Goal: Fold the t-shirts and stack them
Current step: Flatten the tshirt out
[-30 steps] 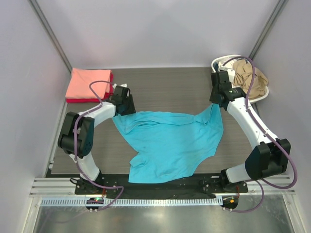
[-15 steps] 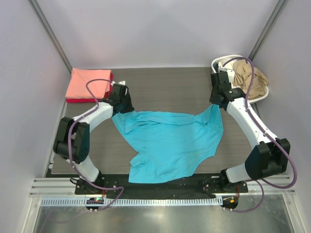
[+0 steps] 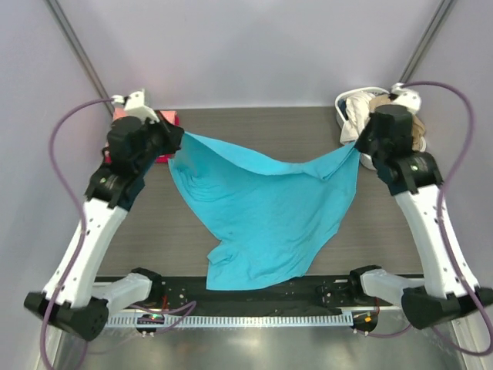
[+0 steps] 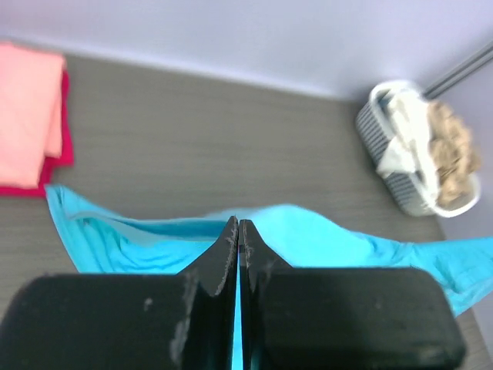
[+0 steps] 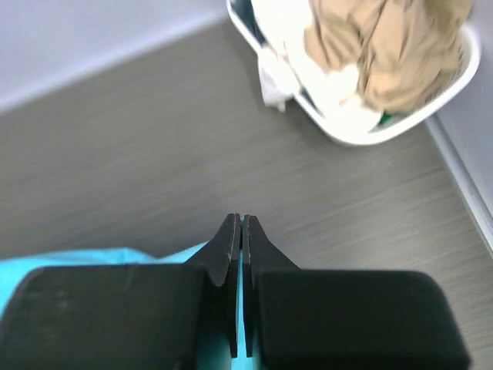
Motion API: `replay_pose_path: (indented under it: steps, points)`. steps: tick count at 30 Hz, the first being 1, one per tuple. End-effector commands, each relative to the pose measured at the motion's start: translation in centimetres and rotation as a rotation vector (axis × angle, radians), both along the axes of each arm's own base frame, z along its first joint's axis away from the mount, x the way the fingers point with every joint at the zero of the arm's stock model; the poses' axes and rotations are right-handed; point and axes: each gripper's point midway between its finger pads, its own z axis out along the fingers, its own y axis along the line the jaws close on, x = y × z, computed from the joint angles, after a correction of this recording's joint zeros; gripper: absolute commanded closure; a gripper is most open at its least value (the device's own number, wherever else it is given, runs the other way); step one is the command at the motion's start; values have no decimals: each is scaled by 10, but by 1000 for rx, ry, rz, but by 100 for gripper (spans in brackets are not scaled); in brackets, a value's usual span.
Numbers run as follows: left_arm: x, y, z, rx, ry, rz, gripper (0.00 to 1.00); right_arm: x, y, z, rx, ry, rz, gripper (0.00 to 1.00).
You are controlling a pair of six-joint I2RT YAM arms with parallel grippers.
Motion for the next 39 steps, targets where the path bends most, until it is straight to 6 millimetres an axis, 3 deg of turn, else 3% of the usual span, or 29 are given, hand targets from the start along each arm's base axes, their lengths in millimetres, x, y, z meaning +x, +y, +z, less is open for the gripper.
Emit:
replay_pose_path:
  steps: [1,2,3,5,8,10,11,14,17,18,20,21,22,23,24,25,26,27,29,30,31,34,35,36,38,39]
  points:
    - [-48,24,81,-3,-193,20,100,-47,-19,100,45,-280,-43,99]
    - [-58,29,93,5,-220,23,100,-61,-22,125,51,-349,-33,99]
    - [-73,35,121,-12,-290,25,100,-73,-24,141,56,-397,-27,99]
    - [-105,47,153,-29,-377,30,100,-113,-33,184,77,-537,-25,99]
    - [-150,64,201,-56,-519,42,100,-166,-44,228,106,-703,-24,99]
    - [-179,76,230,-65,-608,50,100,-192,-51,245,108,-772,-27,99]
    - [-187,79,235,-60,-622,51,100,-213,-56,259,118,-832,-34,99]
    - [-207,90,258,-44,-684,69,100,-240,-67,278,121,-907,-63,99]
    - [-199,90,265,-11,-669,80,100,-238,-72,292,87,-915,-84,99]
    - [-185,84,261,3,-639,72,100,-218,-68,291,67,-878,-81,99]
    - [-171,72,250,15,-590,26,100,-202,-67,289,34,-835,-88,99]
    - [-154,61,230,27,-531,-4,100,-191,-66,284,23,-806,-93,99]
    - [-145,51,215,28,-492,-39,97,-181,-65,278,15,-780,-97,99]
    - [-143,29,204,4,-473,-155,86,-170,-63,265,10,-739,-102,99]
    - [-122,9,156,7,-349,-225,62,-169,-62,259,13,-728,-101,99]
    - [-119,-4,136,-11,-305,-283,52,-157,-59,244,8,-694,-94,99]
    - [-114,-20,119,-48,-282,-353,43,-153,-57,237,4,-679,-88,99]
    - [-107,-41,66,-98,-146,-436,34,-150,-57,233,7,-681,-90,99]
    - [-111,-56,39,-140,-150,-476,31,-134,-52,209,-6,-624,-78,99]
    - [-105,-54,25,-137,-139,-431,30,-123,-44,202,-7,-602,-43,99]
    - [-105,-54,-2,-124,-101,-419,30,-103,-35,189,-7,-558,-10,99]
    - [-100,-50,-27,-88,-63,-389,30,-65,3,179,53,-519,144,99]
    - [-99,-48,-33,-66,-44,-385,30,-41,17,173,79,-486,184,99]
    - [-96,-45,-37,-39,-40,-370,30,-33,41,179,155,-503,284,99]
    - [-95,-38,-41,4,-25,-343,30,-21,68,203,246,-541,394,99]
    - [-93,-34,-42,20,-23,-325,30,-3,98,201,300,-509,497,99]
